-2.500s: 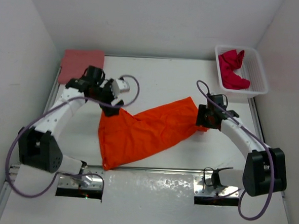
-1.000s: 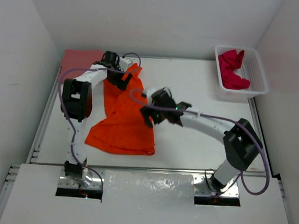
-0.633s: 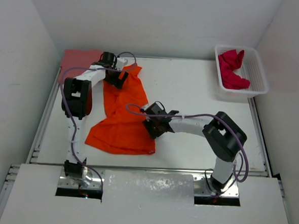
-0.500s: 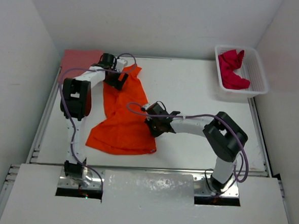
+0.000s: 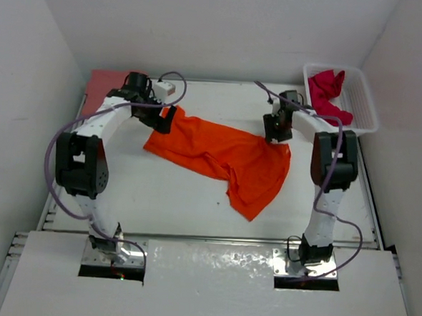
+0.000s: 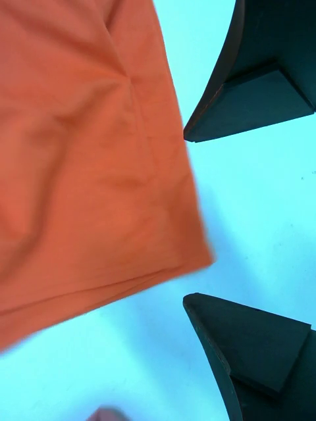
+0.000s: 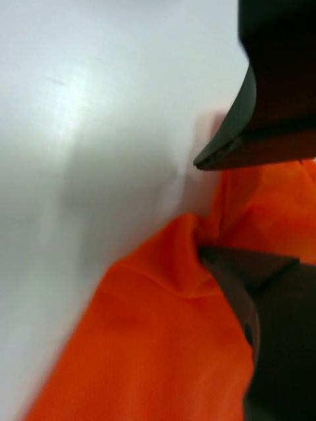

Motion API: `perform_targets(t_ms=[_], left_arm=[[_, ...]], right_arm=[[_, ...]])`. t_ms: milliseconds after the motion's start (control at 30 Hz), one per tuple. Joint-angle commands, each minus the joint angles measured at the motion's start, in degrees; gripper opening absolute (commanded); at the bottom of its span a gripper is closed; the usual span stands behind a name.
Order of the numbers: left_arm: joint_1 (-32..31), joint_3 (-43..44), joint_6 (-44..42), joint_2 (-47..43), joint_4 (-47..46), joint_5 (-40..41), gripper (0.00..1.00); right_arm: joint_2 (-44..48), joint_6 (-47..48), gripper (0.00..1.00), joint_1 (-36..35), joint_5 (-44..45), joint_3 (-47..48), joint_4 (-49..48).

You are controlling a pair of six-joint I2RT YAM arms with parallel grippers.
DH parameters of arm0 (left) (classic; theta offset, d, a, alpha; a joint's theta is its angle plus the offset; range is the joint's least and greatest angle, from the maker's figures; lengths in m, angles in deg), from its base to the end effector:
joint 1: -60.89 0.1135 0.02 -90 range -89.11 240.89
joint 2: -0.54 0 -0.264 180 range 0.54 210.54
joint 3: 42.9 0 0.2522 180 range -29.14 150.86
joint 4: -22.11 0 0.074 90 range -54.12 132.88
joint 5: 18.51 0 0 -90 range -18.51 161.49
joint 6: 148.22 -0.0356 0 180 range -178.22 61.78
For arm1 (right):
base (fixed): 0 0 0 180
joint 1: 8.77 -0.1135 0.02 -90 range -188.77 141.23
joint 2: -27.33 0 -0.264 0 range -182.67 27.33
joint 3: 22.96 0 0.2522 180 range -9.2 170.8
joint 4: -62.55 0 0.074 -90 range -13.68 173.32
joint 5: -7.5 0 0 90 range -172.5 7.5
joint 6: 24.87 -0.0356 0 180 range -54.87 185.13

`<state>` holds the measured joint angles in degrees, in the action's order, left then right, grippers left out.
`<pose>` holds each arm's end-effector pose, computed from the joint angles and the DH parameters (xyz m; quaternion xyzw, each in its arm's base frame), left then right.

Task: Fold and stack the t-shirts
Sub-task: Flatten out the tshirt

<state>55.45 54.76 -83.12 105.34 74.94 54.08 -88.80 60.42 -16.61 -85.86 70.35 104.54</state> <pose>0.3889 -0.0477 0.2439 0.2877 0.9112 -0.1008 0.2771 0.4112 0.0587 0.1536 -0.0330 0.9750 0.0523 0.2135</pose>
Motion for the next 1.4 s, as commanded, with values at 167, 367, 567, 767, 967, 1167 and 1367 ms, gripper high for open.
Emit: perform_targets(t_ms=[167, 367, 567, 767, 967, 1167, 1367], left_arm=[[4.36, 0.32, 5.65, -4.77, -2.15, 0.88, 0.99], [9.47, -2.42, 8.2, -3.19, 4.69, -1.3, 0.29], [9.12, -17.79, 8.56, -9.61, -0.91, 2.36, 0.6], [9.04, -19.74, 9.7, -4.07, -6.62, 3.17, 0.68], [9.03, -21.14, 11.28, -1.96, -9.62, 2.12, 0.67], [9.12, -21.4, 12.25, -2.05, -10.76, -2.36, 0.65], [9.03, -20.79, 11.72, 0.76, -9.81, -4.2, 0.45]], right_arm=[[-1.57, -6.0, 0.74, -0.69, 5.18, 18.28, 10.09], [22.67, -16.26, 0.8, -1.04, 13.57, -4.0, 7.48], [37.9, -27.43, 0.39, -11.84, 10.46, -31.81, 1.39], [41.87, -35.8, 0.58, -13.87, 4.51, -45.61, -5.37], [38.45, -36.94, 0.62, -14.75, 3.71, -50.01, -7.91], [38.09, -40.2, 0.62, -14.75, 1.42, -52.83, -15.48], [33.09, -40.82, 0.55, -15.01, -2.62, -51.34, -17.77]])
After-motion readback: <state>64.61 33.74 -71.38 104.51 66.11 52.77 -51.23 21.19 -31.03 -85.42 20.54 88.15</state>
